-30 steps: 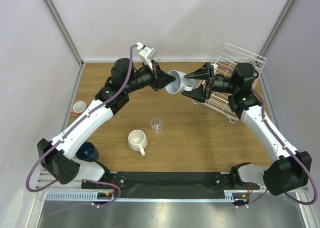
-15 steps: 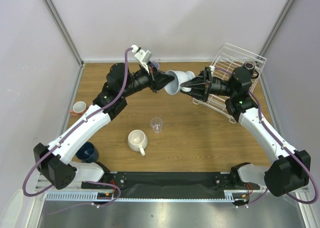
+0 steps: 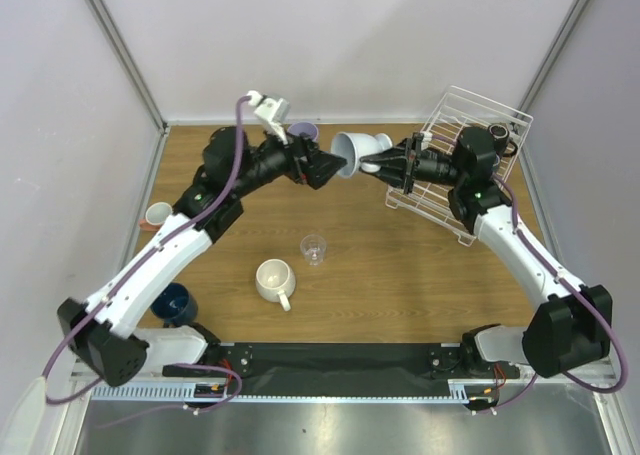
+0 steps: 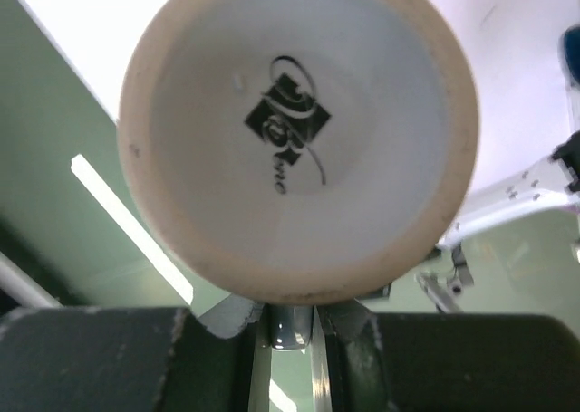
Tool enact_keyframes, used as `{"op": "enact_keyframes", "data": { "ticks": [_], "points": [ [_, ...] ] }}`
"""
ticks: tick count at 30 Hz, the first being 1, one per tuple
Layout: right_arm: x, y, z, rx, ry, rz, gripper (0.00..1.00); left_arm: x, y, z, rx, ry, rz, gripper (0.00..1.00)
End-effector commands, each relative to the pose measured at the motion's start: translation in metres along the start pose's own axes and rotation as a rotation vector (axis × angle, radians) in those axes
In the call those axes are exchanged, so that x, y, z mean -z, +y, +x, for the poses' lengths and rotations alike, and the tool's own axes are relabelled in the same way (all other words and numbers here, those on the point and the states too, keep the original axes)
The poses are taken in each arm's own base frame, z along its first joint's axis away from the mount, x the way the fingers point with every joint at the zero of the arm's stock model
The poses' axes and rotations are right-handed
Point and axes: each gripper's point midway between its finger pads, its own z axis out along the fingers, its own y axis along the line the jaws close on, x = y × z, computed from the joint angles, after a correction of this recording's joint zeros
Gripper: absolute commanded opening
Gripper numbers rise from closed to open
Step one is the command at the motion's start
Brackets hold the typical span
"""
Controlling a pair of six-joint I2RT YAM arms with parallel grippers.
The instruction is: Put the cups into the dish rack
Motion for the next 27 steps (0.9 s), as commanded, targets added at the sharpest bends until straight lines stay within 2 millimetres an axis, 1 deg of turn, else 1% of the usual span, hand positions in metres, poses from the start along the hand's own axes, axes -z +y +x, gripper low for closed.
{"op": "enact_keyframes", "data": {
  "ticks": [1,2,3,4,5,6,7,8,9,10,11,12,13,14,15,16,17,18,19,20,21,22,23,25,26,27],
  "points": [
    [0.005,0.038,-0.016,0.094,-0.091,-0.021,0.0,0.049,0.021,-0.035,-0.009,-0.109,-0.147,1.0],
    [0.006,0.036,-0.026,0.111,-0.121,0.001,0.0,0.06,0.028,-0.039,-0.011,-0.128,-0.186,1.0],
    [0.008,0.03,-0.039,0.16,-0.162,0.038,0.0,0.07,0.038,-0.041,-0.014,-0.144,-0.237,1.0],
    [0.011,0.024,-0.064,0.142,-0.216,0.07,0.0,0.081,0.056,-0.044,-0.033,-0.159,-0.322,1.0],
    [0.014,0.034,-0.07,0.188,-0.251,0.076,0.0,0.092,0.064,-0.038,-0.042,-0.137,-0.369,1.0],
    [0.016,0.028,-0.084,0.228,-0.285,0.112,0.0,0.101,0.068,-0.041,-0.053,-0.141,-0.408,1.0],
    [0.02,0.024,-0.113,0.25,-0.363,0.138,0.0,0.109,0.078,-0.042,-0.076,-0.131,-0.459,1.0],
    [0.024,0.021,-0.13,0.282,-0.411,0.176,0.0,0.114,0.082,-0.037,-0.082,-0.102,-0.489,1.0],
    [0.03,0.023,-0.136,0.286,-0.456,0.244,0.0,0.121,0.079,-0.039,-0.098,-0.11,-0.492,1.0],
    [0.034,0.02,-0.15,0.435,-0.488,0.314,0.0,0.124,0.079,-0.039,-0.117,-0.113,-0.496,1.0],
    [0.042,0.007,-0.187,0.439,-0.582,0.404,0.0,0.126,0.079,-0.036,-0.126,-0.11,-0.494,1.0],
    [0.049,0.011,-0.193,0.478,-0.624,0.464,0.0,0.128,0.078,-0.036,-0.139,-0.107,-0.491,1.0],
    [0.055,0.004,-0.209,0.541,-0.653,0.528,0.0,0.132,0.076,-0.038,-0.171,-0.106,-0.488,1.0],
    [0.066,-0.002,-0.233,0.566,-0.739,0.6,0.0,0.134,0.077,-0.036,-0.183,-0.098,-0.5,1.0],
    [0.072,0.0,-0.243,0.605,-0.777,0.631,0.0,0.138,0.078,-0.037,-0.202,-0.1,-0.509,1.0],
    [0.077,-0.001,-0.253,0.638,-0.808,0.67,0.0,0.144,0.077,-0.038,-0.234,-0.1,-0.52,1.0],
    [0.092,-0.002,-0.269,0.716,-0.883,0.763,0.0,0.151,0.085,-0.035,-0.243,-0.091,-0.57,1.0],
    [0.097,-0.008,-0.283,0.732,-0.908,0.816,0.0,0.155,0.087,-0.033,-0.254,-0.084,-0.589,1.0],
    [0.104,-0.011,-0.292,0.763,-0.938,0.865,0.0,0.161,0.089,-0.033,-0.279,-0.079,-0.609,1.0],
    [0.112,-0.011,-0.304,0.822,-0.985,0.928,0.0,0.167,0.09,-0.028,-0.292,-0.07,-0.623,0.99],
    [0.124,-0.012,-0.312,0.841,-1.042,0.983,0.0,0.171,0.091,-0.025,-0.303,-0.063,-0.63,1.0],
    [0.131,-0.019,-0.319,0.845,-1.067,1.027,0.0,0.174,0.092,-0.021,-0.319,-0.052,-0.635,1.0],
    [0.136,-0.022,-0.323,0.851,-1.091,1.059,0.0,0.179,0.093,-0.012,-0.318,-0.032,-0.643,1.0],
    [0.153,-0.026,-0.334,0.869,-1.152,1.148,0.0,0.184,0.098,-0.004,-0.312,-0.01,-0.669,1.0],
    [0.157,-0.032,-0.337,0.877,-1.162,1.183,0.0,0.187,0.1,0.001,-0.332,0.014,-0.678,1.0],
    [0.16,-0.03,-0.342,0.906,-1.179,1.2,0.0,0.189,0.102,0.002,-0.337,0.023,-0.688,1.0]
  ]
}}
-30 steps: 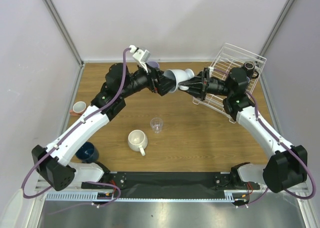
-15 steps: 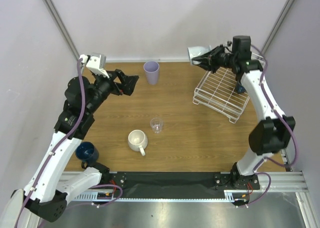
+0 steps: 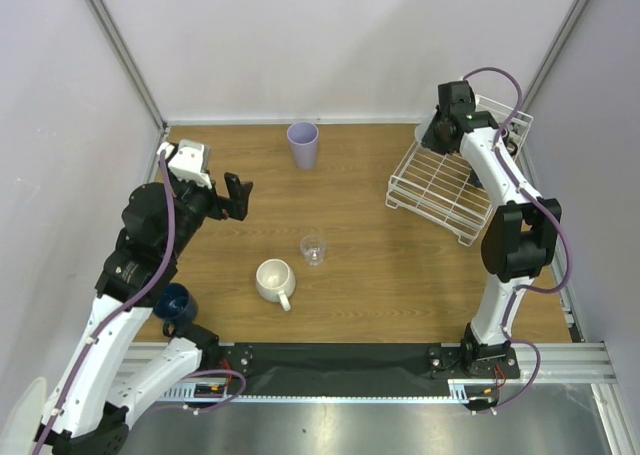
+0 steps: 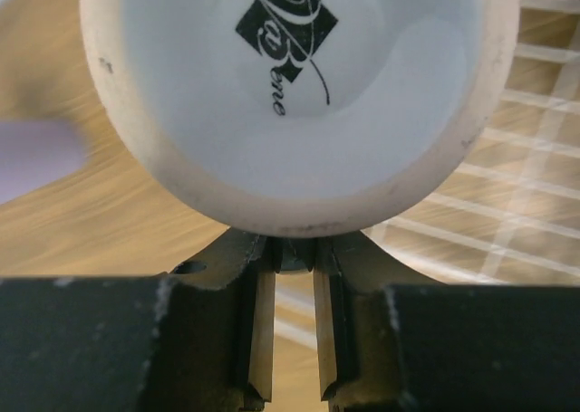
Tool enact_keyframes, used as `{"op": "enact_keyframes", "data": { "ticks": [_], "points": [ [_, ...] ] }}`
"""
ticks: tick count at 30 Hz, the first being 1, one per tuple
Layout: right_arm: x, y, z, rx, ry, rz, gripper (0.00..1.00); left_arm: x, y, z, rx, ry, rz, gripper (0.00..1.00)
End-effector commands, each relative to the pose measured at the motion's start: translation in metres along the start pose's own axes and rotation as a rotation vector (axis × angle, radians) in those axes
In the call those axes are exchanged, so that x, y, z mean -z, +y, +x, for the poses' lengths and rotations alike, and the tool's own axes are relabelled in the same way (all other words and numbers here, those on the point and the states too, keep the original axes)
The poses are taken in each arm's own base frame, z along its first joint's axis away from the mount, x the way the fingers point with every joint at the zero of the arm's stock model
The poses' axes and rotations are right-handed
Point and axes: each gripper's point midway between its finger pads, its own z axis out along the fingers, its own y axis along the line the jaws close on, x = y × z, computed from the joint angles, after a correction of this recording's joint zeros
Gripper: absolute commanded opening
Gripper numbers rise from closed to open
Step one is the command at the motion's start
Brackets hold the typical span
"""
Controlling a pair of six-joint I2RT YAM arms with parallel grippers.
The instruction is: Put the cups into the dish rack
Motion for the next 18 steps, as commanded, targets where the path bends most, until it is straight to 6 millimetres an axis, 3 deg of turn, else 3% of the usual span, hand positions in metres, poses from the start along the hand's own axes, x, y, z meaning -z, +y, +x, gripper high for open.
{"op": "enact_keyframes", "data": {
  "ticks": [1,11,14,17,18],
  "points": [
    [0.001,-0.021,-0.054,0.135,-0.256,0.158,0.0,0.005,0.018,0.012,-0.087,0.044,-0.078,1.0],
    [-0.036,-0.05,-0.079,0.194,-0.317,0.316,0.0,0.003,0.026,0.027,-0.106,0.091,-0.117,1.0],
    [-0.056,-0.052,-0.081,0.23,-0.315,0.329,0.0,0.004,0.032,0.032,-0.105,0.111,-0.151,1.0],
    [-0.064,-0.053,-0.088,0.236,-0.337,0.339,0.0,0.005,0.034,0.034,-0.103,0.129,-0.157,0.99],
    [-0.074,-0.06,-0.087,0.232,-0.324,0.354,0.0,0.005,0.034,0.035,-0.102,0.135,-0.157,1.0]
  ]
}}
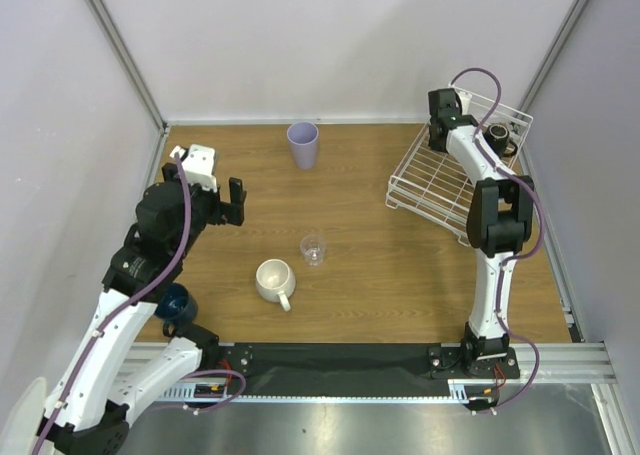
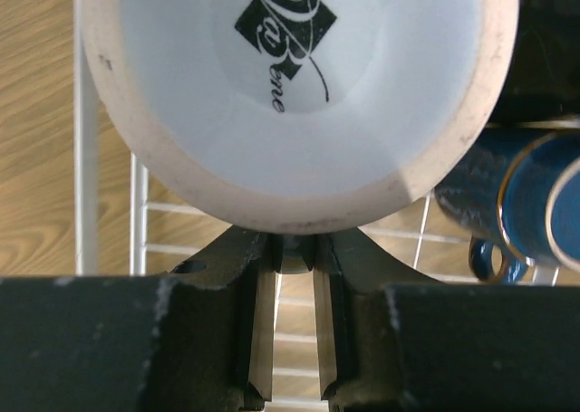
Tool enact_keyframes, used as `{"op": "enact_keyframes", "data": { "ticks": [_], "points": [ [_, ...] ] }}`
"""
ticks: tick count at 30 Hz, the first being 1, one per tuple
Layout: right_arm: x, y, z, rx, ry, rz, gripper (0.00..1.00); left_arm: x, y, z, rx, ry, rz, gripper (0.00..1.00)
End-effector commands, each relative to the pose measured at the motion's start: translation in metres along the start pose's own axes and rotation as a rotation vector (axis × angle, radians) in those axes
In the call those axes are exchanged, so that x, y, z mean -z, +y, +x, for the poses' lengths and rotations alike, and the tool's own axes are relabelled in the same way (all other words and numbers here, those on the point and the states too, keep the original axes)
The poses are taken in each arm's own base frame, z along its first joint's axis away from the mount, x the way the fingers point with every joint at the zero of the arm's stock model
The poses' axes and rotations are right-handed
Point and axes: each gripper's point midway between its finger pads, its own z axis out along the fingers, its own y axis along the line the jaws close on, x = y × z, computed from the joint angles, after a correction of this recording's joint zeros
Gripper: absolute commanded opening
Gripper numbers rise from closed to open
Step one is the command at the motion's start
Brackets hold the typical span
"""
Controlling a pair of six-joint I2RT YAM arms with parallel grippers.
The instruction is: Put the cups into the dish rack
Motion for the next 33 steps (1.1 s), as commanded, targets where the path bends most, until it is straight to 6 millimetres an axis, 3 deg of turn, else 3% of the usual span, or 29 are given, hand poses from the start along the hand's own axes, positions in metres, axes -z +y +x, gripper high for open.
{"op": "enact_keyframes", "data": {
  "ticks": [1,11,12,20,21,24,25,28,33],
  "points": [
    [0.002,-0.006,-0.067,-0.07,-0.19,0.029,0.0,0.002,0.009,0.0,-0.009,0.017,-0.041,1.0],
    [-0.049,-0.006,-0.056,-0.092,-0.16,0.053,0.0,0.006,0.013,0.006,0.026,0.072,-0.063,1.0],
    [-0.05,-0.004,-0.062,-0.1,-0.173,0.047,0.0,0.006,0.013,0.008,0.047,0.083,-0.068,1.0],
    [-0.069,-0.003,-0.049,-0.112,-0.154,0.068,0.0,0.013,0.018,0.004,0.076,0.123,-0.101,1.0],
    [-0.07,-0.003,-0.048,-0.106,-0.152,0.077,0.02,0.014,0.018,0.004,0.081,0.124,-0.103,1.0],
    [-0.071,-0.003,-0.042,-0.092,-0.135,0.081,0.22,0.015,0.017,0.005,0.111,0.126,-0.105,1.0],
    [-0.071,-0.002,-0.041,-0.089,-0.131,0.076,0.33,0.016,0.018,0.005,0.114,0.13,-0.109,0.99],
    [-0.066,-0.001,-0.039,-0.075,-0.119,0.073,0.5,0.016,0.019,0.006,0.133,0.141,-0.123,1.0],
    [-0.052,-0.001,-0.036,-0.089,-0.082,0.052,0.68,0.012,0.019,0.007,0.195,0.188,-0.153,1.0]
  ]
}}
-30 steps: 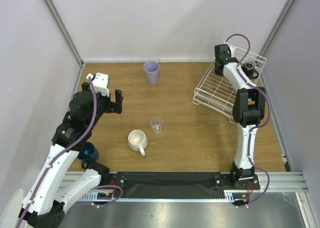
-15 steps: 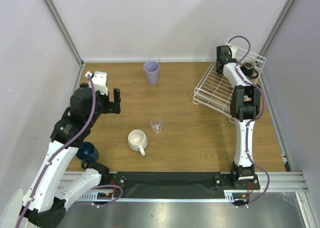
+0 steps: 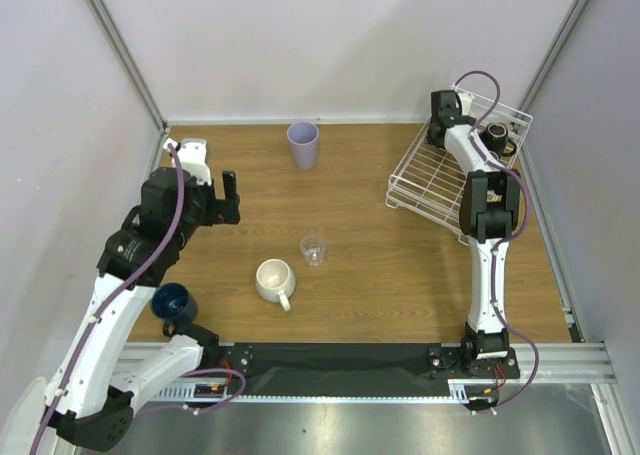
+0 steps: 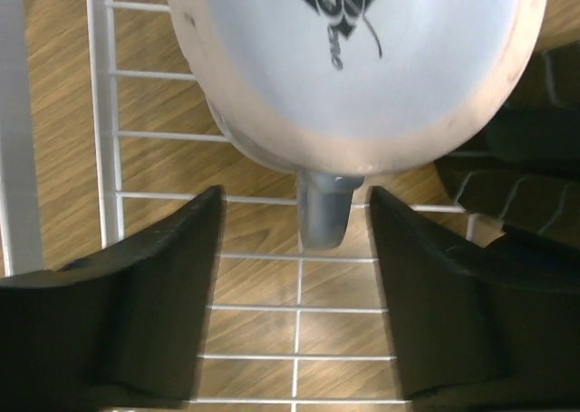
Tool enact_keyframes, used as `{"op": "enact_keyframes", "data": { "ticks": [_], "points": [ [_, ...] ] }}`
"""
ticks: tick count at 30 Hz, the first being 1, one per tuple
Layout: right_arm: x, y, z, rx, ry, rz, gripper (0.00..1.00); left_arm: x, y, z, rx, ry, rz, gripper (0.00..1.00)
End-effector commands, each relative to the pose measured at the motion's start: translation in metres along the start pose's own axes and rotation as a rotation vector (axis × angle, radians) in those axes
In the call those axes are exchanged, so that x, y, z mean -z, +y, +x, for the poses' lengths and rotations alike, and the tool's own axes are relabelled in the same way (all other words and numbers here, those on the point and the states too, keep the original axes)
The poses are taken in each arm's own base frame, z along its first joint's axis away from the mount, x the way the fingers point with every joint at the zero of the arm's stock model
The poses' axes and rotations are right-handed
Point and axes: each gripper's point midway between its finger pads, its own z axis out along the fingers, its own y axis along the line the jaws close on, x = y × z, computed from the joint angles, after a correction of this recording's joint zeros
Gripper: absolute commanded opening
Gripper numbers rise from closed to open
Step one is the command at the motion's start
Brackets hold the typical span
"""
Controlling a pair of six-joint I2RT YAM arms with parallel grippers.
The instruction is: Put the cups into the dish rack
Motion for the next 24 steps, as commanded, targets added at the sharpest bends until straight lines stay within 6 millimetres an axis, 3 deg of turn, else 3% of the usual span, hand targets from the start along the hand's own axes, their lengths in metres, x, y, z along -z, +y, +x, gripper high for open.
{"op": "enact_keyframes", "data": {
  "ticks": [1,4,5,8,10,14,16,18,19,21,22,24],
  "points": [
    [0.029,0.0,-0.032,-0.064,-0.05,-0.019,0.75,0.007,0.005,-0.017,0.09,0.001,-0.043,1.0],
    [0.042,-0.001,-0.026,-0.081,-0.006,-0.035,0.82,0.002,0.0,-0.015,0.106,0.049,-0.038,1.0],
    [0.055,-0.002,-0.033,-0.107,-0.011,-0.054,0.83,0.001,-0.003,-0.016,0.114,0.053,-0.027,1.0],
    [0.079,0.001,-0.03,-0.139,0.039,-0.096,0.86,-0.003,-0.009,-0.015,0.144,0.07,-0.009,1.0],
    [0.105,-0.003,-0.039,-0.166,0.049,-0.129,0.87,-0.004,-0.011,-0.015,0.165,0.08,-0.006,1.0],
    [0.154,-0.021,-0.044,-0.178,0.079,-0.146,0.88,-0.016,-0.015,0.005,0.168,0.187,-0.026,0.97],
    [0.192,-0.022,-0.05,-0.19,0.078,-0.213,0.86,-0.02,-0.022,0.016,0.177,0.245,-0.013,0.93],
    [0.215,-0.013,-0.027,-0.187,0.153,-0.288,0.85,-0.025,-0.033,0.027,0.152,0.3,-0.018,0.91],
    [0.245,-0.008,-0.013,-0.19,0.199,-0.391,0.84,-0.024,-0.04,0.025,0.138,0.304,-0.012,0.91],
    [0.281,0.005,0.006,-0.182,0.241,-0.513,0.83,-0.031,-0.059,0.038,0.091,0.367,-0.008,0.91],
    [0.316,0.011,0.012,-0.172,0.232,-0.587,0.82,-0.03,-0.061,0.044,0.082,0.405,-0.022,0.91],
    [0.343,0.016,0.046,-0.126,0.3,-0.655,0.82,-0.037,-0.071,0.06,0.08,0.476,-0.023,0.88]
  ]
}}
